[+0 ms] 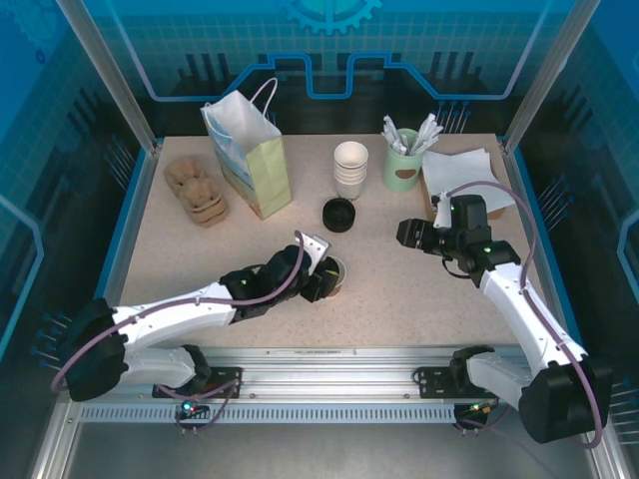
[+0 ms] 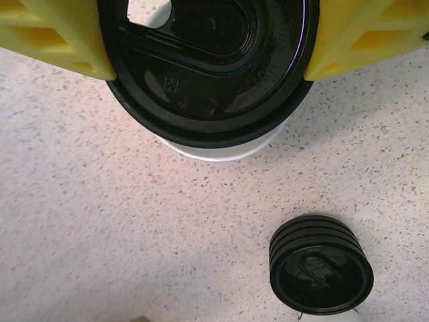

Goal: Pack the takeout coffee

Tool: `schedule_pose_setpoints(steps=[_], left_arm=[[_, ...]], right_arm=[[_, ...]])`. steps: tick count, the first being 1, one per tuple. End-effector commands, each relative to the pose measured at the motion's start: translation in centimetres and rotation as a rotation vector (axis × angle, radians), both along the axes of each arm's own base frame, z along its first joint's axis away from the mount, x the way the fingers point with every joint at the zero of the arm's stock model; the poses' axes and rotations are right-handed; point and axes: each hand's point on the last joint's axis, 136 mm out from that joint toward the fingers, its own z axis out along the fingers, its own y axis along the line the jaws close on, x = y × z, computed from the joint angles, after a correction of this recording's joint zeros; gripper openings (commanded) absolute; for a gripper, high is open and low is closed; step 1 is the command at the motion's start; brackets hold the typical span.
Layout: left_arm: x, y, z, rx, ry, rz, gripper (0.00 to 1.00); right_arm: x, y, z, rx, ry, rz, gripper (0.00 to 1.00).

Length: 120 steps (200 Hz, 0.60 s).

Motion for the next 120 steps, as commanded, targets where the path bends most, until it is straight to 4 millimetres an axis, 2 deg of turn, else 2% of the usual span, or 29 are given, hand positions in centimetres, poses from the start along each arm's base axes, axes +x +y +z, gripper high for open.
schedule_pose_setpoints(steps=[1, 120], left_arm=[[1.0, -0.8, 1.2, 0.041, -0.064, -0.018, 0.61], [1.9, -2.7, -0.7, 0.066, -0.053, -0.047, 0.62]], right_arm=[[-0.6, 0.1, -0.5, -0.004, 0.012, 0.035, 0.71], [-1.0, 0.0, -1.2, 0.008, 0.019, 0.028, 0.71]])
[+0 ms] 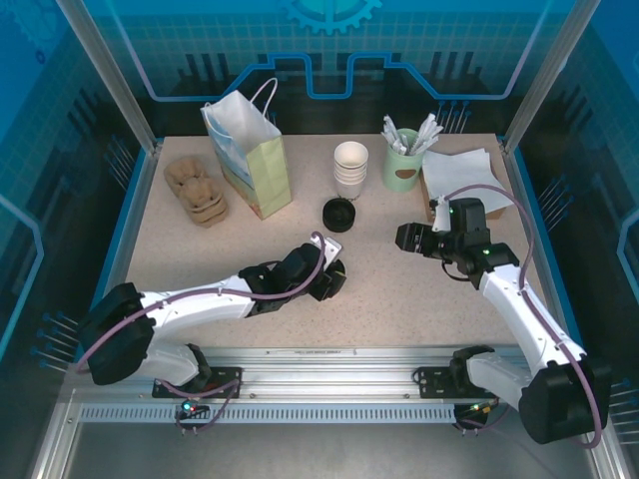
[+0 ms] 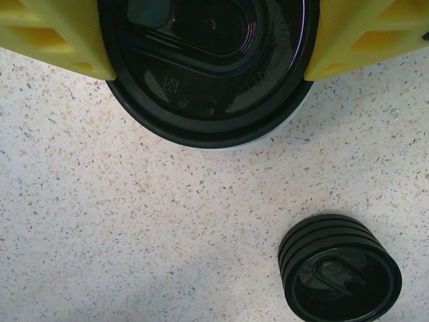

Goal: Pack the takeout coffee

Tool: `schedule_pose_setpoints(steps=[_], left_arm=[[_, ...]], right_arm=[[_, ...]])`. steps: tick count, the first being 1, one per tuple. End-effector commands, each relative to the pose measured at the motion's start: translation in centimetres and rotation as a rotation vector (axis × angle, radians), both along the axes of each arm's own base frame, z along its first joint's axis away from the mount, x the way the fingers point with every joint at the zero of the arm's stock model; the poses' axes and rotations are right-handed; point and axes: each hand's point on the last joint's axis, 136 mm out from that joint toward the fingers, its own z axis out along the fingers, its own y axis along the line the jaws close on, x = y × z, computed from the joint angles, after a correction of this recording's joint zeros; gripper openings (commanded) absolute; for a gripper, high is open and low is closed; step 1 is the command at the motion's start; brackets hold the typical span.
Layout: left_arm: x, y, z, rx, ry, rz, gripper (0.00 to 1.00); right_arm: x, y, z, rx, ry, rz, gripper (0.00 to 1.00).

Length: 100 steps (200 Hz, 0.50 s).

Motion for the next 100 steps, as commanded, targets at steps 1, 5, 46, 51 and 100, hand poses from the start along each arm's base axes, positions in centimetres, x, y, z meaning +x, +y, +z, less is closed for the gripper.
schedule_pose_setpoints(steps=[1, 5, 46, 51, 100], left_arm=[[0.7, -1.2, 1.3, -0.021, -0.046, -0.018, 0.62], [0.7, -1.2, 1.3, -0.022, -0.045, -0.017, 0.62], [0.7, -1.1, 0.7, -0.009, -0.045, -0.018, 0.62], [0.7, -1.1, 0.6, -0.006, -0.044, -0.018, 0.62], [0.6, -0.6, -0.3, 0.029, -0.045, -0.017, 0.63]], right_arm=[[-0.5, -0.2, -0.1, 0.011, 0.001, 0.009, 0.72], [-0.5, -0.2, -0.2, 0.012, 0.004, 0.008, 0.72], [-0.7, -0.2, -0.2, 0.012, 0.003, 0.008, 0.72], [-0.7, -0.2, -0.1, 0.013, 0.002, 0.009, 0.72], [-0.8, -0.2, 0.0, 0.016, 0.000, 0.006, 0.72]])
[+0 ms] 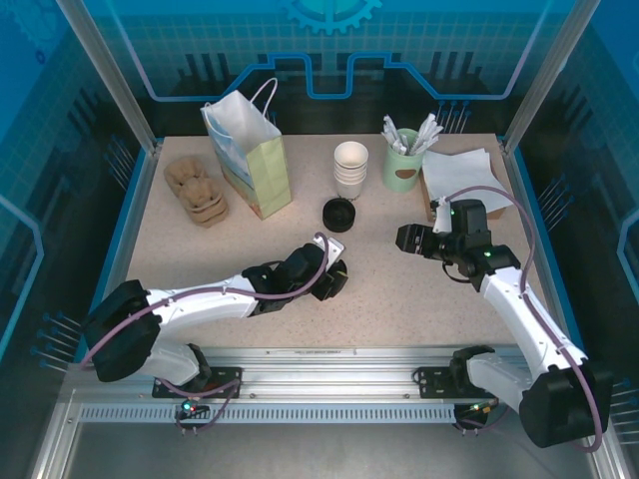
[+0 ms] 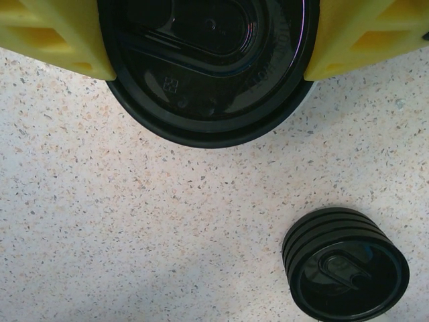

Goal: Pack the takeout coffee

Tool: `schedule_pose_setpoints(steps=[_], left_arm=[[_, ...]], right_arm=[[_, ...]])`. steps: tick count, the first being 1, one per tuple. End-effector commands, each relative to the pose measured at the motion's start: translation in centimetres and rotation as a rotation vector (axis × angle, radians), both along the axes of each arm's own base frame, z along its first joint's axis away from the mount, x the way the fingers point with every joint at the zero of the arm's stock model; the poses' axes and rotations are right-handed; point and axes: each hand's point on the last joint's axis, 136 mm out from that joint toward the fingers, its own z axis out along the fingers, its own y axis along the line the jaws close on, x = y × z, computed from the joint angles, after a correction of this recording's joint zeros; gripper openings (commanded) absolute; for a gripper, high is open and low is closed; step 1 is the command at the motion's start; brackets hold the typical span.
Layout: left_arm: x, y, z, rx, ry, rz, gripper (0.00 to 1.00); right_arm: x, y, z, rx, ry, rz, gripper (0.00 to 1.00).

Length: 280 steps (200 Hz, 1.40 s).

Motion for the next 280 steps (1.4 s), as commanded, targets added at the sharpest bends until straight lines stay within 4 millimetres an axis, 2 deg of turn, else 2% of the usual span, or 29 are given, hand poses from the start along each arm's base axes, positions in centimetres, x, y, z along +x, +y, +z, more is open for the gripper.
schedule_pose_setpoints(steps=[1, 45, 151, 239, 280], left_arm=[[0.2, -0.1, 0.0, 0.020, -0.029, -0.004, 0.63], [0.1, 0.6, -0.3, 0.057, -0.033, 0.007, 0.63], [-1.6, 2.4, -3.3, 0.125, 0.101, 0.041, 0.63], [-3.9, 4.2, -6.7, 0.240, 0.223, 0.081, 0.61], [-5.5, 5.0, -9.4, 0.300, 0.248, 0.083, 0.59]], right_arm=[[-0.5, -0.2, -0.3, 0.010, 0.011, 0.002, 0.72], [-0.6, -0.1, -0.4, 0.017, 0.014, 0.005, 0.72], [-0.5, 0.1, -0.3, 0.033, 0.020, 0.007, 0.72], [-0.7, 0.3, -0.5, 0.047, 0.034, 0.013, 0.73], [-1.0, 0.6, -0.8, 0.066, 0.045, 0.016, 0.73]])
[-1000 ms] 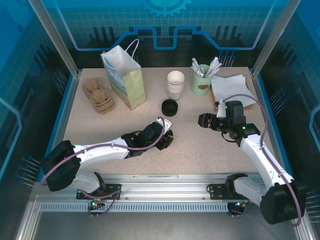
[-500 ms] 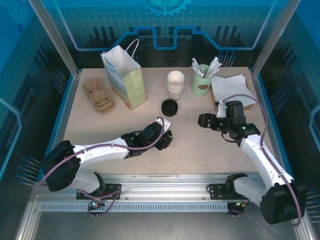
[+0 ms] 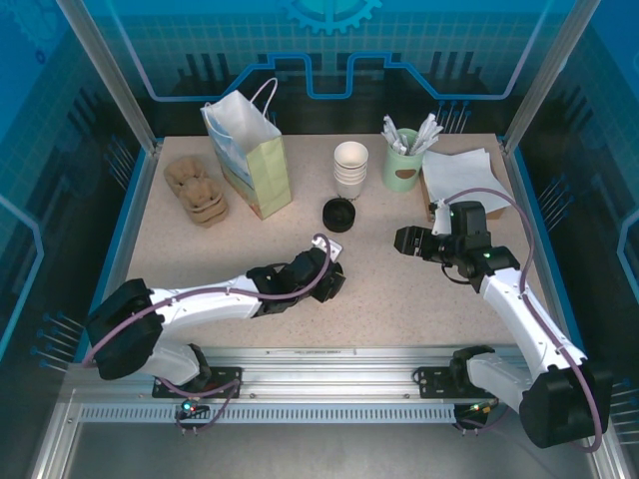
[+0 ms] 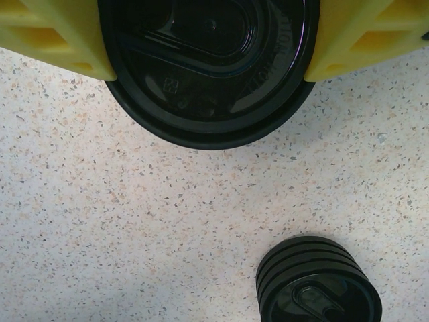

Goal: Pack the takeout coffee

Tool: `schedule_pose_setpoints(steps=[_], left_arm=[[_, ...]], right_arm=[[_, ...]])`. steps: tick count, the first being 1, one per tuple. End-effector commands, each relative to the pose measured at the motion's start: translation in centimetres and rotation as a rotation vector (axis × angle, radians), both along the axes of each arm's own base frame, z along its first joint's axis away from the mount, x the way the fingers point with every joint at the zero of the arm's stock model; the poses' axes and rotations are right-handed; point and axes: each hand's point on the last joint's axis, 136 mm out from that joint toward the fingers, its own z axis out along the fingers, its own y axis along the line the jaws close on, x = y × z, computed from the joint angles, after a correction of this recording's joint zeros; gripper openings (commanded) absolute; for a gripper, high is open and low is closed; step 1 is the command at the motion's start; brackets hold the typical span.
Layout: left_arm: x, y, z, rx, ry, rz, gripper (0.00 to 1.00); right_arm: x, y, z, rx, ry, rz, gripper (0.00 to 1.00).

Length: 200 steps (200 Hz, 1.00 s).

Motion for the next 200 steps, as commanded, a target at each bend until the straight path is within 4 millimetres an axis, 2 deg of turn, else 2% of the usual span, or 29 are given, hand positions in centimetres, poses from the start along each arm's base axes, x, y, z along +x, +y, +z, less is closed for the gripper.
schedule_pose_setpoints(steps=[1, 19, 71, 111, 178, 200], left_arm=[[-4.9, 4.1, -8.1, 0.240, 0.215, -0.017, 0.59], [-5.0, 4.2, -8.2, 0.222, 0.218, 0.000, 0.61], [-1.9, 0.1, -1.8, 0.059, 0.086, -0.001, 0.73], [-0.8, -1.3, 1.0, -0.015, 0.047, -0.001, 0.81], [-0.1, -2.0, 4.9, -0.073, -0.009, -0.009, 0.86], [-0.1, -1.0, 6.2, -0.123, 0.004, 0.017, 0.87]], right_arm=[[-0.5, 0.0, -0.3, 0.030, 0.020, -0.002, 0.73], [-0.8, 0.2, -0.5, 0.031, 0.023, 0.003, 0.73], [-0.9, 0.7, -0.7, 0.003, 0.023, 0.018, 0.73], [-1.1, 0.8, -0.7, -0.008, 0.023, 0.023, 0.73], [-1.5, 1.6, -1.0, -0.027, 0.025, 0.058, 0.73], [-2.0, 2.1, -1.2, -0.032, 0.025, 0.089, 0.74]])
